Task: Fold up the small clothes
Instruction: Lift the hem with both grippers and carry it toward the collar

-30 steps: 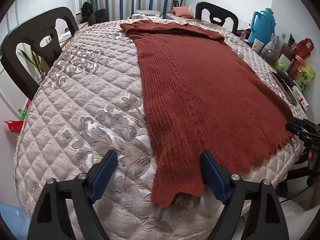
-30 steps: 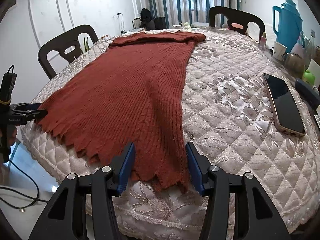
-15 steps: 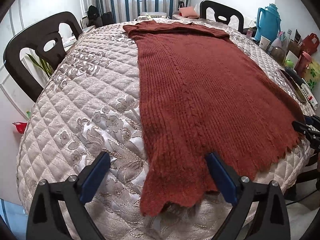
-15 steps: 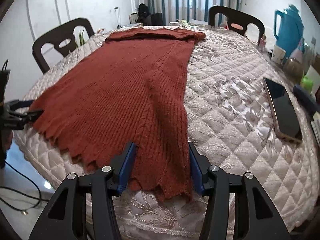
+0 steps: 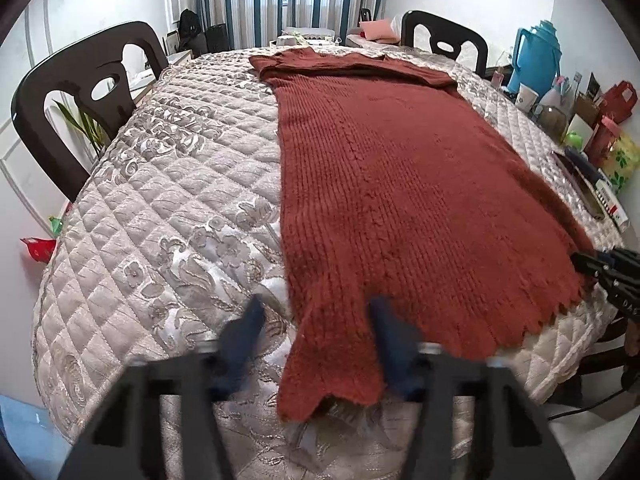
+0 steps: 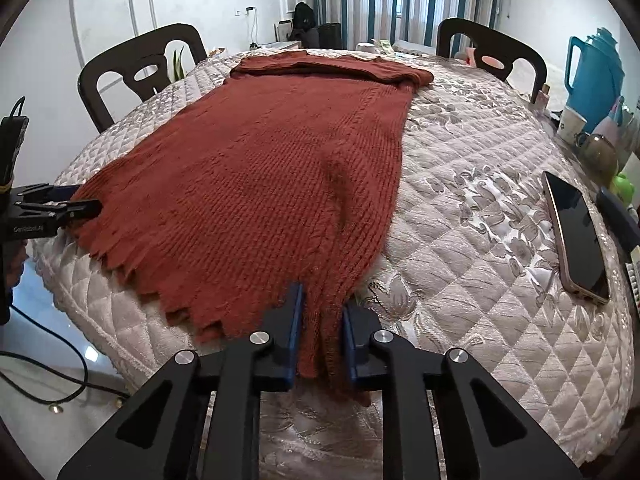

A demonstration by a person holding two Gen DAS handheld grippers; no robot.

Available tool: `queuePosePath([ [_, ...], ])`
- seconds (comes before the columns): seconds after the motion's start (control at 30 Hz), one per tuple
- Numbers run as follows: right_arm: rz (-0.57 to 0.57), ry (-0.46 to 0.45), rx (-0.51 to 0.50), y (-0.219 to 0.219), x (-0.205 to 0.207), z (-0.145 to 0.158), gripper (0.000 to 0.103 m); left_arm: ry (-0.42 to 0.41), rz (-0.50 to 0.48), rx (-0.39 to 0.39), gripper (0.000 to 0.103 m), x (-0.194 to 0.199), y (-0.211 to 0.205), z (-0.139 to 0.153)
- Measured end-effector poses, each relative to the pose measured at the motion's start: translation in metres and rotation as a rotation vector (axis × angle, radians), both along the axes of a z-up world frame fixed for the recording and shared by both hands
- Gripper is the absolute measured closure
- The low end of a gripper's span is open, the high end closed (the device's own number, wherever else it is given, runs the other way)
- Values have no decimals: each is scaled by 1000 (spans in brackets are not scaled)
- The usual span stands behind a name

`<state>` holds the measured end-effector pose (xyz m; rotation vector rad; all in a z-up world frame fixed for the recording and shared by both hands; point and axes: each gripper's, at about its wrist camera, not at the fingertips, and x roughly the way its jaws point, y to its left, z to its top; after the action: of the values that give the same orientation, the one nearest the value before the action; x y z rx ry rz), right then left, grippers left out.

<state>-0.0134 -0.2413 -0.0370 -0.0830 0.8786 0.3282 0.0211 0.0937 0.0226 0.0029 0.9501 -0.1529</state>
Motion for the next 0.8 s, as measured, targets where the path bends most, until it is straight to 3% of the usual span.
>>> queuePosePath([
  [0.07,3,13,40,-3,2,0,89,26,-4,-62,76,3,3,0],
  [0.23,0,30,138,-13,4,0,90,40,-27,-81,91,5,-1,1],
  [0.47,18,1,231,-22,1,8,91,47,22,-248,92,6,16,8],
  [0.67,40,-25,286,-27,-2,19,91,-19,41,-322,92,-4,20,23],
  [0.8,58,-59,327,-30,-10,29,92,-54,36,-323,93,-14,21,33],
])
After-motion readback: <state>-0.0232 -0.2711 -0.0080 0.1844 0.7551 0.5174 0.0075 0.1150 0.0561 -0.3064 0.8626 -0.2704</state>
